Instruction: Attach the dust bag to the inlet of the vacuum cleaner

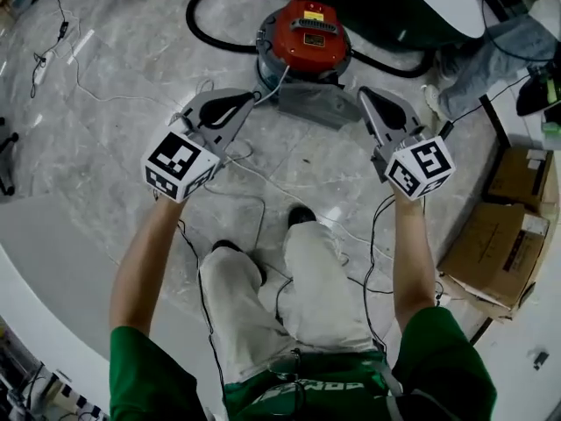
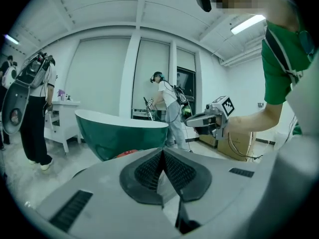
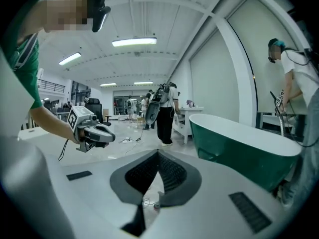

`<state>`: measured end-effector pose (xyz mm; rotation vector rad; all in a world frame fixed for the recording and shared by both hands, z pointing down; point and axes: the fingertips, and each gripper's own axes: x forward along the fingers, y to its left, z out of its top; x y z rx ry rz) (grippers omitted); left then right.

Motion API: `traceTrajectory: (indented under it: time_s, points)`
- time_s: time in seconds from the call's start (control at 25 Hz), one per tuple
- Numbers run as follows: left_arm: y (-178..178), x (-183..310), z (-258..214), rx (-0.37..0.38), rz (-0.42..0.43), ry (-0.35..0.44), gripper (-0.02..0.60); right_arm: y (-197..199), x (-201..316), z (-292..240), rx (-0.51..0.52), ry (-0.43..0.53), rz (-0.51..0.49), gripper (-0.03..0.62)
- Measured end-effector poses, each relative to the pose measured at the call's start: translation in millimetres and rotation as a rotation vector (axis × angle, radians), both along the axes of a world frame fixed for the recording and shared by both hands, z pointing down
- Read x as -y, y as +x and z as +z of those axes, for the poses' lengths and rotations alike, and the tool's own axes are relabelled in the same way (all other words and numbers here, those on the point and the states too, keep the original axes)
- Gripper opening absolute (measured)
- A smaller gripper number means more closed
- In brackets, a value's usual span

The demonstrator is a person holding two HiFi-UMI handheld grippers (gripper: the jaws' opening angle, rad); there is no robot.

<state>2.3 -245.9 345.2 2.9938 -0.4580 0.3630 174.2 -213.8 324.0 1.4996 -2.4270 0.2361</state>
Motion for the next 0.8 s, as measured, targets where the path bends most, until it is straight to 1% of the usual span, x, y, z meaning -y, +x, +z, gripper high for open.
traceTrajectory:
  time_s: [0.16, 0.28, 0.36, 0.48, 0.64, 0.8]
  points:
    - [-26.2, -25.4, -87.2, -0.006, -0.050, -0.033, 0.003, -19.0, -26.0, -77.9, 0.011, -0.058, 0.008, 0.008]
    - [-42.3, -49.4, -147.9, -0.009, -0.085, -0.064, 0.003, -36.7, -53.7, -130.1, 0.042, -0.108, 0.019, 0.008]
    - [-49.6, -64.6, -184.1, -0.015, -0.094, -0.090, 0.003, -47.2, -70.3, -163.7, 0.054, -0.131, 0.033, 0.008]
    - [-58.6, -88.4, -236.7, -0.043, -0.087, -0.127, 0.003, -61.5, -95.5, -217.8, 0.066, -0.134, 0.056, 0.008]
    - [-75.7, -121.6, -293.3, -0.055, -0.066, -0.163, 0.003, -85.8, -127.8, -278.3, 0.039, -0.137, 0.067, 0.008]
    - [-96.0, -145.4, -330.6, -0.074, -0.059, -0.188, 0.003, -105.7, -152.5, -321.4, 0.032, -0.138, 0.090, 0.008]
